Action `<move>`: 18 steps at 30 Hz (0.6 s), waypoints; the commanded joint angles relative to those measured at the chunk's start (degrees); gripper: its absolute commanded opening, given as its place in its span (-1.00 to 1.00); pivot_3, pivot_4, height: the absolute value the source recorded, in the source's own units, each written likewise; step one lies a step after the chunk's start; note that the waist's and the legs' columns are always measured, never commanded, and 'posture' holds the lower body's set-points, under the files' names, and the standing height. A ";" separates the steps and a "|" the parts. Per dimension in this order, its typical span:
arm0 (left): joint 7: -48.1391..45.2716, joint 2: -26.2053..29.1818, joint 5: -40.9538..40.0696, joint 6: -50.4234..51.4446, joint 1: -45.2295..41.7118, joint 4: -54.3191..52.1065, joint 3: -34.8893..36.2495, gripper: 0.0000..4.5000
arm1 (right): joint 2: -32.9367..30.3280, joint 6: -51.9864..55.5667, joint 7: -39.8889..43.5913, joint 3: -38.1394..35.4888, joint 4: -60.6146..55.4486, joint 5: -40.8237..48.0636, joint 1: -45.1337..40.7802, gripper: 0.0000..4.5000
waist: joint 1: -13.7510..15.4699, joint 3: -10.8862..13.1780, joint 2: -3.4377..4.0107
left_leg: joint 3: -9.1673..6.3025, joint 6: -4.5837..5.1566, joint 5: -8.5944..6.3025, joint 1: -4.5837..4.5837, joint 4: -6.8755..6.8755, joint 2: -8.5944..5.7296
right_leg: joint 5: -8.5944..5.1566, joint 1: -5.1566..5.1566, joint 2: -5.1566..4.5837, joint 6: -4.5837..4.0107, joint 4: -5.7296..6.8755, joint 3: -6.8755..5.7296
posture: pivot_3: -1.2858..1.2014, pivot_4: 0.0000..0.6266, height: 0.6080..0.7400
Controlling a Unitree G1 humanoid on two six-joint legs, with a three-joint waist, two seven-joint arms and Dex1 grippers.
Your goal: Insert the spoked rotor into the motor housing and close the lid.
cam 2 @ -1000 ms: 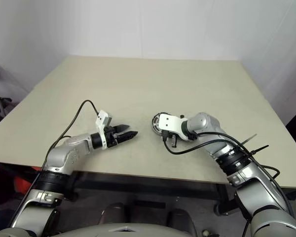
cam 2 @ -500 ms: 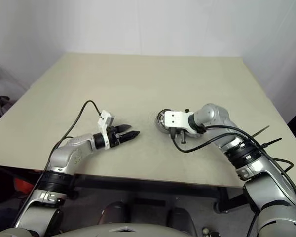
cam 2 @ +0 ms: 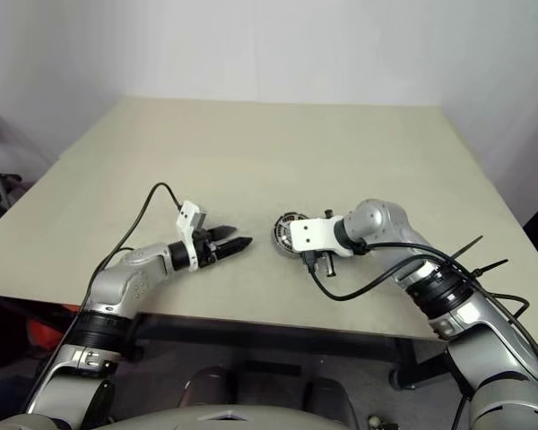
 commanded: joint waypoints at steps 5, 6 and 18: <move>0.32 -0.01 -0.05 -0.90 -0.06 -0.95 0.78 0.69 | 1.05 0.21 -2.15 -3.24 -0.30 0.41 -2.51 -0.32 | 0.13 0.00 0.00 | 0.00 -0.06 0.04 0.01 0.00 0.01 | 0.04 0.00 0.01 -0.05 0.02 0.00 | 0.03 -1.00 1.00; 0.32 0.02 -0.06 -0.87 -0.07 -0.93 0.79 0.69 | 0.84 0.52 -2.09 -3.79 -1.48 0.79 -2.52 -0.32 | 0.16 0.00 0.00 | 0.00 -0.04 0.03 -0.01 0.00 0.00 | 0.04 0.00 0.01 -0.05 0.01 0.00 | 0.03 -1.00 1.00; -1.83 0.29 -0.61 -1.04 -2.10 0.02 0.68 0.69 | 13.37 21.55 -16.15 -24.49 -11.58 16.44 0.14 -0.32 | -0.01 -0.01 0.00 | 0.01 -0.11 0.07 0.08 -0.03 0.04 | 0.04 -0.04 0.02 -0.06 0.07 0.01 | 0.03 -1.00 1.00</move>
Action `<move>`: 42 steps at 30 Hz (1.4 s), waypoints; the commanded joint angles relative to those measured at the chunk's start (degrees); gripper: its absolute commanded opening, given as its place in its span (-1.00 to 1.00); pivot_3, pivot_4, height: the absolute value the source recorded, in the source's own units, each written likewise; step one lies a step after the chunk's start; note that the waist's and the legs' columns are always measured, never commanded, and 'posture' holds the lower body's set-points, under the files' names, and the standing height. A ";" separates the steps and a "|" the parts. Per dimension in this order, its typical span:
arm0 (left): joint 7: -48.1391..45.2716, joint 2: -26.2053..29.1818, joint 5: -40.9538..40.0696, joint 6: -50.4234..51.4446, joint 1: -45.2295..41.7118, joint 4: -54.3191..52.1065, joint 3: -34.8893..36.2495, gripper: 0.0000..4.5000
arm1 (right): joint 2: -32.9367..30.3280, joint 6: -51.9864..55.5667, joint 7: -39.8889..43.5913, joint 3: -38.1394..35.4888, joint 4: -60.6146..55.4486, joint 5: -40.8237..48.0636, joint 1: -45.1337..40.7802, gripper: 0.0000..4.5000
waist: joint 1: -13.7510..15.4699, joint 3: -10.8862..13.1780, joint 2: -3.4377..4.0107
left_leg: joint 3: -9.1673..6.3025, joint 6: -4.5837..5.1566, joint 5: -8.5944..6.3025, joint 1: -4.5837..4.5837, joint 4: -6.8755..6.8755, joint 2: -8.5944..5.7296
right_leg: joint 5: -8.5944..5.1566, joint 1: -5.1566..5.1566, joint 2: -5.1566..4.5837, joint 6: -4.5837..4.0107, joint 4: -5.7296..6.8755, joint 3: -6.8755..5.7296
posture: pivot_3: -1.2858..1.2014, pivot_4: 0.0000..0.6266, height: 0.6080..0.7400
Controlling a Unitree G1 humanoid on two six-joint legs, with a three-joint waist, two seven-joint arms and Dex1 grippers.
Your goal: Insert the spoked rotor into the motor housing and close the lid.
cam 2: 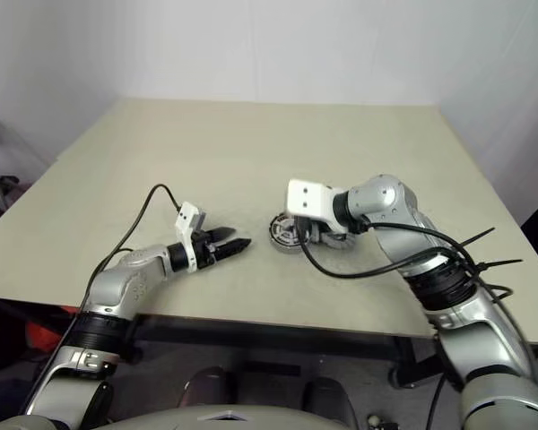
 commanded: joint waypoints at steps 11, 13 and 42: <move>-4.07 -0.07 1.51 -3.95 -7.40 7.95 -0.45 0.69 | 18.74 44.05 -24.99 -46.85 -2.43 28.80 8.02 -0.32 | 1.67 -0.04 0.03 | -0.02 -0.26 0.16 -0.09 -0.13 -0.11 | 0.01 -0.06 -0.05 0.00 -0.08 -0.01 | 0.03 -1.00 1.00; -4.39 -0.77 1.78 -4.52 -7.80 8.83 -0.83 0.69 | 18.74 45.87 -28.93 -52.92 -1.73 29.67 8.84 -0.32 | 1.87 -0.05 0.04 | -0.01 -0.27 0.16 -0.06 -0.17 -0.12 | 0.01 -0.04 -0.06 0.00 -0.10 -0.01 | 0.03 -1.00 1.00; -4.89 -0.98 4.07 -5.50 -9.00 11.24 -0.36 0.69 | 20.57 46.80 -36.37 -50.37 6.61 37.99 16.98 0.97 | 1.69 -0.32 0.47 | -0.01 -0.75 0.44 0.15 -0.46 -0.12 | -0.25 -0.01 -0.09 0.47 -0.13 -0.02 | 0.03 -1.00 1.00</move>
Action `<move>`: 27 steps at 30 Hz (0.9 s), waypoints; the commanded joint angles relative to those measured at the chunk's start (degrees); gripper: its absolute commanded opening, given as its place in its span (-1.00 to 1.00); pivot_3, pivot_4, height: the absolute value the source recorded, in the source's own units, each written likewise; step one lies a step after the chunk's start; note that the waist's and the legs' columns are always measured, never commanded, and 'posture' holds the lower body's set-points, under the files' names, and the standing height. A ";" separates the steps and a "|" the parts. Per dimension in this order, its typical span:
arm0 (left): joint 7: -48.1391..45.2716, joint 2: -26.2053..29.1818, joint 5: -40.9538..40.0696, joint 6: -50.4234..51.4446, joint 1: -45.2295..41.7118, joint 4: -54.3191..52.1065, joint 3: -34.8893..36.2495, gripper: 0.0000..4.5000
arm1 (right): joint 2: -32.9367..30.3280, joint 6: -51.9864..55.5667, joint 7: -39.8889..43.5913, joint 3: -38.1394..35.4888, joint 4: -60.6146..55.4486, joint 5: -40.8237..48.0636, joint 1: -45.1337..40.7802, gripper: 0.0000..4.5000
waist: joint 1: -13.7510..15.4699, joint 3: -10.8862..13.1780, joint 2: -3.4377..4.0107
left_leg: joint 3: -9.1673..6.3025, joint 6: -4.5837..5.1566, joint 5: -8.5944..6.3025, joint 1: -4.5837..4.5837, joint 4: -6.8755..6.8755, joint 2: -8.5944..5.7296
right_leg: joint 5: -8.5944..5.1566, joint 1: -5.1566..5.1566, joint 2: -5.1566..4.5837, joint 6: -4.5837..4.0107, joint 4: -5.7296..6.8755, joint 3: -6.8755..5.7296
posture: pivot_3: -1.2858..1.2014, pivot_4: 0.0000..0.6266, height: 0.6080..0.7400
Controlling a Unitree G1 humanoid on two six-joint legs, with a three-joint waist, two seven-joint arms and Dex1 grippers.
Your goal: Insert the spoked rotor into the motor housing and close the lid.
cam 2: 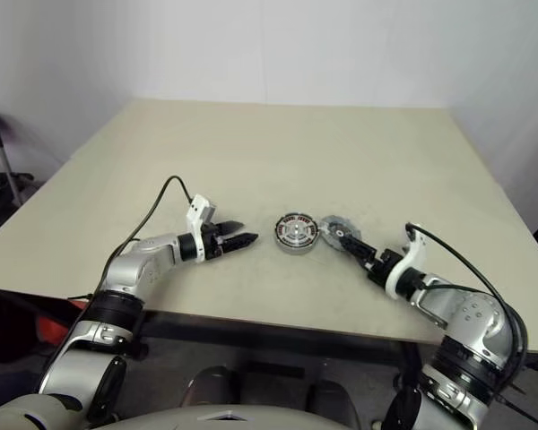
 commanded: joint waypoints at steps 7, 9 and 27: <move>0.78 1.18 -0.15 -0.05 0.16 -3.45 1.02 0.69 | 0.85 -15.38 -3.04 6.06 14.22 -0.83 -9.24 0.97 | -0.01 0.00 0.00 | 0.01 -0.20 0.12 0.02 -0.12 -0.01 | 0.00 0.00 -0.01 0.00 0.00 0.00 | 0.03 -1.00 1.00; 0.99 1.38 -0.27 0.10 0.57 -3.95 1.08 0.69 | 0.63 -16.53 -2.91 6.76 15.13 -0.09 -10.12 0.97 | -0.01 0.00 0.00 | 0.00 -0.18 0.11 -0.02 -0.12 -0.02 | 0.01 -0.01 -0.01 -0.01 0.00 0.00 | 0.03 -1.00 1.00; 1.45 1.20 -0.32 0.85 0.38 -4.34 0.69 0.69 | 0.21 -19.06 0.38 20.22 2.80 8.41 -11.12 0.97 | 0.35 0.00 -0.01 | 0.00 -0.04 0.03 -0.24 -0.24 -0.09 | 0.20 -0.12 -0.03 -0.35 -0.18 -0.02 | 0.03 -1.00 1.00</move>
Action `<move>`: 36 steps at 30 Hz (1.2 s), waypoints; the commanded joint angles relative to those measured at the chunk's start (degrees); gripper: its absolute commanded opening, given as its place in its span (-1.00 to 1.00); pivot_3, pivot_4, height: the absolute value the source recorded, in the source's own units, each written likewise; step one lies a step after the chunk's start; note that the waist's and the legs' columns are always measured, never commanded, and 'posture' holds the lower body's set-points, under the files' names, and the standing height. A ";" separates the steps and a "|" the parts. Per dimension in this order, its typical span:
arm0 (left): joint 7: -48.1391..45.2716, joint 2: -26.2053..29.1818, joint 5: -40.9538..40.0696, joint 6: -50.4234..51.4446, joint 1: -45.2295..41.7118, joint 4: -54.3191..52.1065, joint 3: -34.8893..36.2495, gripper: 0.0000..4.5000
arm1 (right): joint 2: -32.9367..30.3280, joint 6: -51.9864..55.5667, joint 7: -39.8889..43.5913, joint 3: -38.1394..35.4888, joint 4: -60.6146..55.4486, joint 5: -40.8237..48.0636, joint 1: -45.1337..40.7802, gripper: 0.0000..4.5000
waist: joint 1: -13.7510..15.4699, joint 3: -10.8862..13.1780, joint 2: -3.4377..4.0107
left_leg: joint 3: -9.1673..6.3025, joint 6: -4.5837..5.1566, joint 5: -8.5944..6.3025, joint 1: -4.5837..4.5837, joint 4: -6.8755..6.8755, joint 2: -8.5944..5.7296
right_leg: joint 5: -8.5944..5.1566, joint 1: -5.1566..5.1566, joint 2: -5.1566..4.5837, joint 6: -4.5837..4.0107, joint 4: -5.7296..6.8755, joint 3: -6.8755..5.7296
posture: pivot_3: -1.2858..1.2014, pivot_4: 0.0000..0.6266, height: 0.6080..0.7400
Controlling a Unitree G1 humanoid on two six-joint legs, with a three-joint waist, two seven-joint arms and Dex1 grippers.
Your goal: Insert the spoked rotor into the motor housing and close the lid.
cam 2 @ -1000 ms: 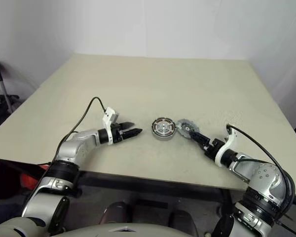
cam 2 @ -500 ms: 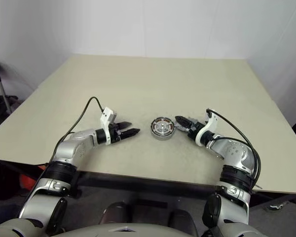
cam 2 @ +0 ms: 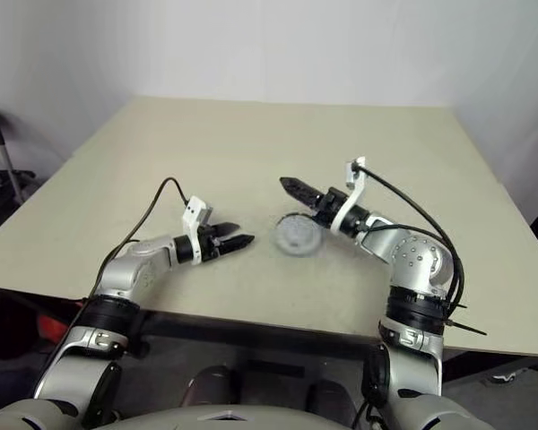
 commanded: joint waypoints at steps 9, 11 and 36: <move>-0.74 0.29 -1.83 1.29 -0.53 -2.77 1.22 0.69 | -11.50 -27.68 7.43 19.64 0.43 -20.67 4.17 0.97 | 0.01 0.01 -0.01 | -0.01 0.01 0.00 -0.06 -0.02 0.01 | -0.02 -0.05 0.01 0.06 -0.04 -0.01 | 0.03 -1.00 1.00; -1.00 0.18 -2.41 1.69 -0.73 -3.19 1.38 0.69 | -15.41 -41.44 9.37 25.95 2.48 -30.46 5.08 0.97 | -0.05 0.02 -0.03 | -0.01 0.01 -0.01 -0.10 -0.01 0.00 | -0.03 -0.06 0.01 0.09 -0.06 -0.02 | 0.03 -1.00 1.00; -3.86 2.71 -1.37 0.98 -1.53 -2.47 0.18 0.69 | -16.15 -55.37 17.19 30.43 9.98 -38.03 9.25 0.97 | -0.46 0.03 -0.08 | 0.00 0.66 -0.38 -0.08 0.36 0.06 | 0.01 0.08 0.04 -0.01 -0.01 -0.02 | 0.03 -1.00 1.00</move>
